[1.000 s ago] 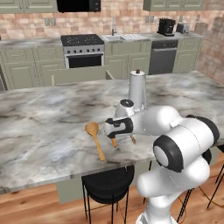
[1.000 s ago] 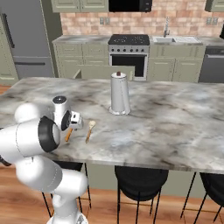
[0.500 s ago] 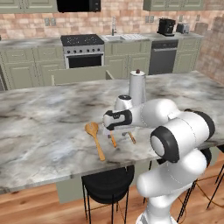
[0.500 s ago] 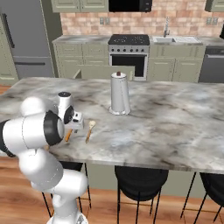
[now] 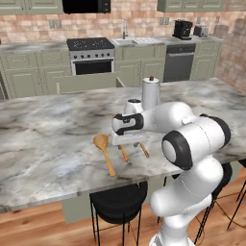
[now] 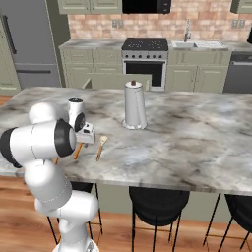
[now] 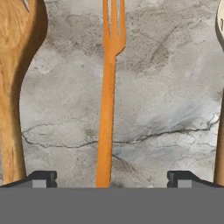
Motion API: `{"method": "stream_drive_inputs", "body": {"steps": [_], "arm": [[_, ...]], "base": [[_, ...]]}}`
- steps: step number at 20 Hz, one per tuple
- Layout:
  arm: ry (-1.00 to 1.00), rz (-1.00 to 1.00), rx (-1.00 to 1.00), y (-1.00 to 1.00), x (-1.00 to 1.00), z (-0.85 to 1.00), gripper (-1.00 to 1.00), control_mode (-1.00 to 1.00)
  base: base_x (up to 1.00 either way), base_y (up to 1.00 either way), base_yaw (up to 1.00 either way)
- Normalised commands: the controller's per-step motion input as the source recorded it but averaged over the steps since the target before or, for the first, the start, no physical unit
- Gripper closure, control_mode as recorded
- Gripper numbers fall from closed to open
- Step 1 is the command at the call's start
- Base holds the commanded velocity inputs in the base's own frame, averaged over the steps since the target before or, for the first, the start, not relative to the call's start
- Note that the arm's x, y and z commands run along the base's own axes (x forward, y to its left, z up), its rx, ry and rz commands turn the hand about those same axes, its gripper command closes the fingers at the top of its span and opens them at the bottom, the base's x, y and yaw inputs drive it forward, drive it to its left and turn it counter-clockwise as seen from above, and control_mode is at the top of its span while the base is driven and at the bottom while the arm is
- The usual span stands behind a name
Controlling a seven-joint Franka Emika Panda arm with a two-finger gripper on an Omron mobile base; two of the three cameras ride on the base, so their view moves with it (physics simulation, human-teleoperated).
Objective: Pick up the metallic utensils from the counter and place them in the open drawer. Make sure not to pick up any wooden utensils.
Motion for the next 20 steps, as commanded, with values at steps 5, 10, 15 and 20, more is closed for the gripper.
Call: {"method": "stream_drive_inputs", "body": {"steps": [5, 10, 15, 20], "arm": [[-0.03, 0.00, -0.02, 0.00, 0.00, -0.06, -1.00, -1.00], [-0.02, -0.01, -0.02, 0.03, 0.06, -0.14, -1.00, -1.00], [0.00, -0.01, -0.02, 0.02, 0.19, -0.06, -1.00, -1.00], [0.00, 0.00, 0.00, 0.00, 0.09, -0.08, -1.00, -1.00]], "base": [[0.00, 0.00, 0.00], [0.00, 0.00, 0.00], [0.00, 0.00, 0.00], [0.00, 0.00, 0.00]]}}
